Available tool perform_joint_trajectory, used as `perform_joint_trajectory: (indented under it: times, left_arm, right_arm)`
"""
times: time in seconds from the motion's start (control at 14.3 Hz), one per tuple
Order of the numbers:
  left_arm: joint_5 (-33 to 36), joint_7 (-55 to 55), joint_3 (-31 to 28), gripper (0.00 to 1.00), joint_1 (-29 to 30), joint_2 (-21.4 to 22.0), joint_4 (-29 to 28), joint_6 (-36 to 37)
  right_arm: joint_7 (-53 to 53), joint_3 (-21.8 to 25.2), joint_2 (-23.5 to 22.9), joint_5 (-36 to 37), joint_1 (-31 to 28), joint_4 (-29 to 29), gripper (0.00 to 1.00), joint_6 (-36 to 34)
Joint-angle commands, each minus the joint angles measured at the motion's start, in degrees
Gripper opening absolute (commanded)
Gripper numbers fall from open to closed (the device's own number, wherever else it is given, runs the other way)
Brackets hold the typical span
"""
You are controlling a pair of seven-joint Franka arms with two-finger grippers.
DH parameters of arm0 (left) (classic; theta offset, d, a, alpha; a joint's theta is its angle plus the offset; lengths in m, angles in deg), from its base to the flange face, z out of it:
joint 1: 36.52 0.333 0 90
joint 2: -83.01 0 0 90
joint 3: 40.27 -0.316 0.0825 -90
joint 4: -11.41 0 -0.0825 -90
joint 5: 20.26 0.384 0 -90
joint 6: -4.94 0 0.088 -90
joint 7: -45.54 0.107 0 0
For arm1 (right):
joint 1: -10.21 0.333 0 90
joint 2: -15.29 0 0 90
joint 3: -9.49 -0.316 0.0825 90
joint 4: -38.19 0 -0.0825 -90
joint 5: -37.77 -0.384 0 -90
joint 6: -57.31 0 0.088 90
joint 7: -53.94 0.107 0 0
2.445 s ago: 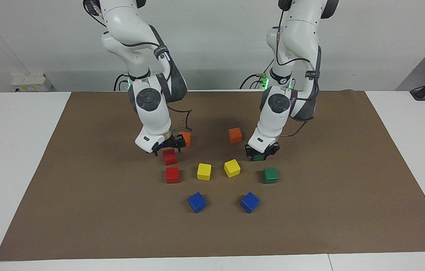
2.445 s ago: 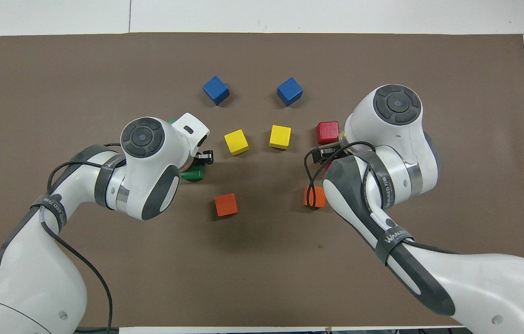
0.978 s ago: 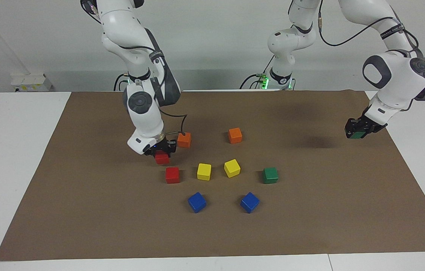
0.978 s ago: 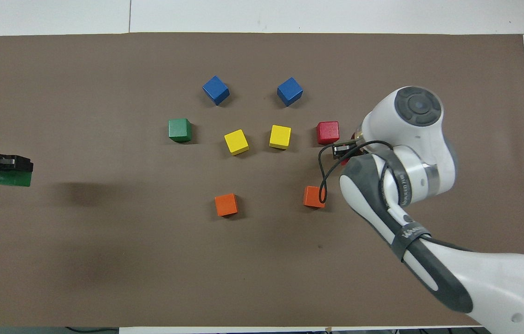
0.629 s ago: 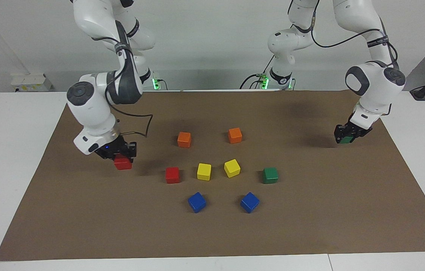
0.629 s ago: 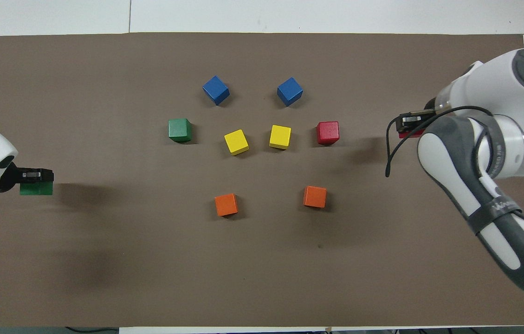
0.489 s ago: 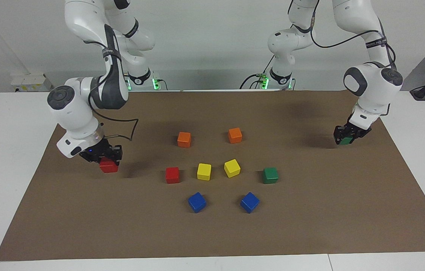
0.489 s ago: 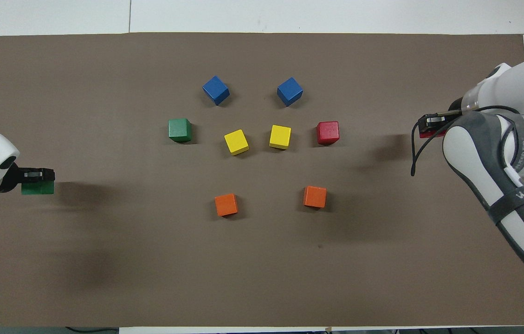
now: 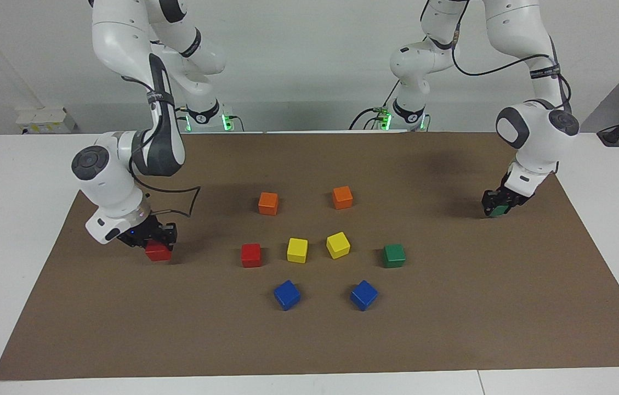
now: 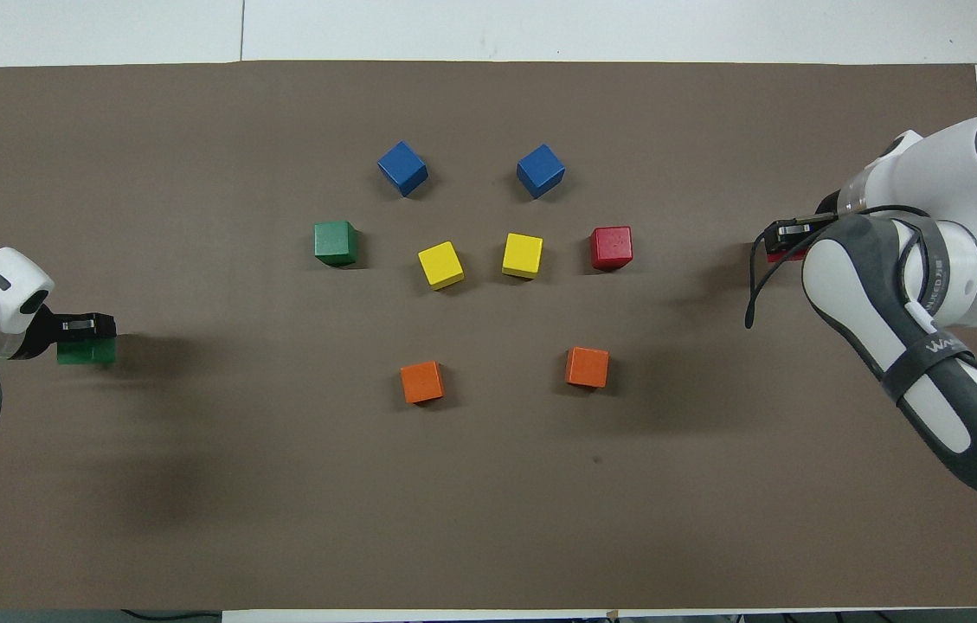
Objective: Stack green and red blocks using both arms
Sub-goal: 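Set green down with the left gripper while the right gripper sets red down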
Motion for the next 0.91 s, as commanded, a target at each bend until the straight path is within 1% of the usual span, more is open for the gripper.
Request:
perform_joint_trajectory:
  times: [0.0,0.14,0.49,0.56,0.63,0.77,0.84]
  left_arm:
    - [-0.65,-0.74,-0.18,0.00,-0.60,-1.17,-1.06,-2.65]
    - [-0.65,-0.74,-0.18,0.00,-0.69,-1.88,-0.97,-3.88]
    - [-0.57,0.05,-0.27,0.00,-0.77,-3.03,-0.71,-3.80]
    - [-0.56,0.40,-0.27,0.32,-0.86,-3.29,-0.45,-3.54]
    - [-0.56,0.49,-0.27,0.99,-0.95,-3.29,-0.27,-3.27]
    - [-0.48,1.80,-0.27,1.00,-0.95,-3.47,2.18,-0.56]
    - [-0.48,2.42,-0.18,1.00,-0.95,-3.47,4.89,3.02]
  right_arm:
    - [-0.82,-0.24,-0.20,0.70,-0.43,1.88,0.00,2.09]
    - [-1.78,-0.23,-0.38,0.79,-0.43,2.15,0.00,2.44]
    - [-1.88,-0.23,-1.00,1.84,-1.04,3.12,0.00,2.71]
    - [-1.79,-0.23,-1.00,1.84,-0.87,3.20,0.00,2.79]
    - [-1.79,-0.15,-1.00,1.84,-0.78,3.38,0.00,2.79]
    - [-1.79,-0.15,-1.00,1.93,-0.78,3.82,0.00,3.06]
    - [-1.79,-0.15,-1.00,1.93,-0.69,4.34,0.00,3.67]
